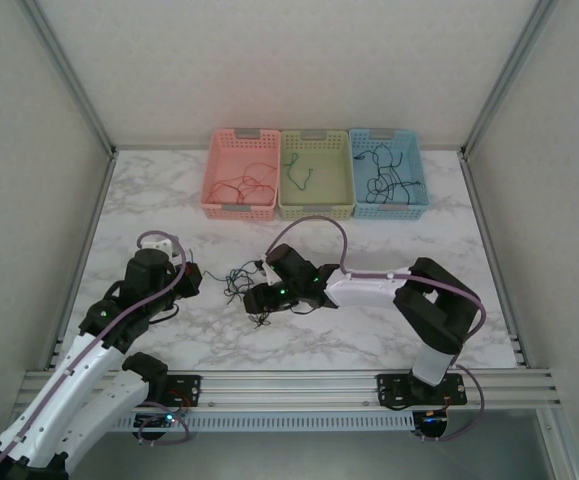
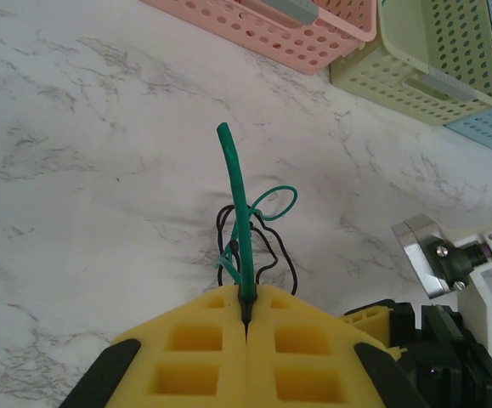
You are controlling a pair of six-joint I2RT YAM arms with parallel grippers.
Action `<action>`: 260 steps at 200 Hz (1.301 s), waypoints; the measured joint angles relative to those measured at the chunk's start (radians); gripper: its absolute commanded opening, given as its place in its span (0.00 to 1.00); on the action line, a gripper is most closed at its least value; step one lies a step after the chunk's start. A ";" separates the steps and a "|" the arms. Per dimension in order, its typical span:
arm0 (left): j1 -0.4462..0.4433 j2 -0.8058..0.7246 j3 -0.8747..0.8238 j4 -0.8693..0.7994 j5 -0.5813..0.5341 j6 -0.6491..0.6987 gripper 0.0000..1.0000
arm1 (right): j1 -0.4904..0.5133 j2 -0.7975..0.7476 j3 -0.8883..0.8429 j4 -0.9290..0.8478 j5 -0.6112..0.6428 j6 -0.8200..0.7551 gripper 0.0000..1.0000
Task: Untangle the cables
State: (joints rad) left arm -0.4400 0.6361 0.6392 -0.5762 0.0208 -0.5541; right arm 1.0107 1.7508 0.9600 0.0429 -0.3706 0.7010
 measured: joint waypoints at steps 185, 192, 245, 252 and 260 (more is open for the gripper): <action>0.000 -0.027 -0.002 -0.001 -0.022 0.000 0.00 | 0.002 -0.121 -0.007 -0.096 0.175 -0.069 0.00; 0.000 -0.028 -0.002 -0.001 -0.024 0.000 0.00 | -0.004 -0.142 -0.016 -0.110 0.188 -0.082 0.00; 0.000 -0.029 -0.009 -0.002 -0.031 0.000 0.00 | -0.133 -0.259 -0.140 -0.173 0.256 -0.118 0.00; 0.000 -0.030 -0.010 -0.002 -0.031 0.000 0.00 | -0.150 -0.272 -0.155 -0.181 0.266 -0.118 0.00; 0.000 -0.031 -0.010 -0.001 -0.031 0.000 0.00 | -0.170 -0.284 -0.169 -0.190 0.271 -0.118 0.00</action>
State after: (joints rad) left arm -0.4400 0.6052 0.6289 -0.5774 -0.0101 -0.5541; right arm 0.8410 1.4666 0.7914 -0.1471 -0.0994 0.5831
